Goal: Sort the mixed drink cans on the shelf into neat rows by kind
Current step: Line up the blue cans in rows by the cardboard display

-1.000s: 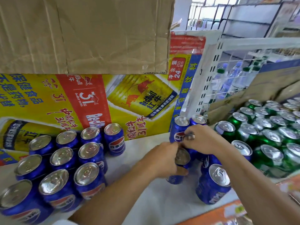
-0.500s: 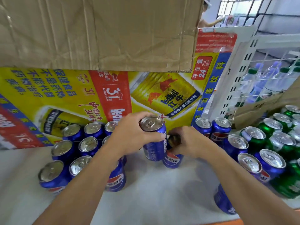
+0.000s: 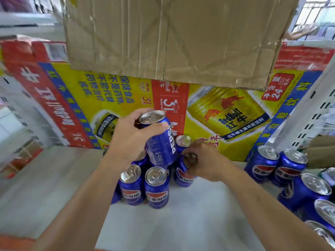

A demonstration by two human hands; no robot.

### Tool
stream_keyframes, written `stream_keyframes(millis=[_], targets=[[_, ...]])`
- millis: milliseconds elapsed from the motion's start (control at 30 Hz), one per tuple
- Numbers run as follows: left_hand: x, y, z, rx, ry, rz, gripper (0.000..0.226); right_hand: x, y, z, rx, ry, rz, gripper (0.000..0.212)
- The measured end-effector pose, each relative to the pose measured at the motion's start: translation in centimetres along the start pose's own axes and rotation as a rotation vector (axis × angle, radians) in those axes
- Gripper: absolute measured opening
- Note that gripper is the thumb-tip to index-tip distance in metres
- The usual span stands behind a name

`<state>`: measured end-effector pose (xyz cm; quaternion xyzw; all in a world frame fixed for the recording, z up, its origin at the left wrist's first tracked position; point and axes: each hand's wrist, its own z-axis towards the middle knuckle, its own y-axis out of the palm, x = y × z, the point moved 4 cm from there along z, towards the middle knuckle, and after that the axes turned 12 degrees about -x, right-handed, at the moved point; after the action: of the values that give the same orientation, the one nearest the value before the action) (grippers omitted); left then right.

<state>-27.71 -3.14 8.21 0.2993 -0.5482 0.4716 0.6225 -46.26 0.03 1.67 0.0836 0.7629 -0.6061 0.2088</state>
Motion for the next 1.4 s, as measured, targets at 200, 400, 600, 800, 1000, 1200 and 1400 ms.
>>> stream_keyframes(millis=[200, 400, 600, 800, 1000, 1200, 1400], targets=[[0.3, -1.2, -0.5, 0.044, -0.02, -0.081, 0.026, -0.8, 0.7, 1.5, -0.059, -0.001, 0.016, 0.045], [0.0, -1.4, -0.7, 0.021, -0.037, -0.071, 0.028, -0.4, 0.8, 2.1, -0.091, 0.02, 0.076, 0.058], [-0.5, -1.2, -0.3, -0.007, -0.057, -0.061, 0.031, -0.4, 0.9, 2.0, -0.039, 0.044, 0.132, 0.045], [-1.3, -0.3, 0.2, -0.07, -0.089, -0.101, 0.038, 0.4, 1.4, 1.9, 0.012, 0.04, 0.208, 0.048], [-2.2, 1.1, 0.7, -0.198, -0.145, -0.171, 0.056, 0.2, -1.4, -1.0, 0.058, -0.088, 0.612, 0.061], [-2.4, 3.7, 0.9, -0.379, -0.134, -0.299, 0.054, -1.0, -2.0, -3.5, 0.028, -0.249, 0.864, 0.071], [-3.5, 5.9, 0.9, -0.381, -0.102, -0.4, 0.044, -0.7, -1.9, -5.0, 0.167, -0.219, 0.915, 0.091]])
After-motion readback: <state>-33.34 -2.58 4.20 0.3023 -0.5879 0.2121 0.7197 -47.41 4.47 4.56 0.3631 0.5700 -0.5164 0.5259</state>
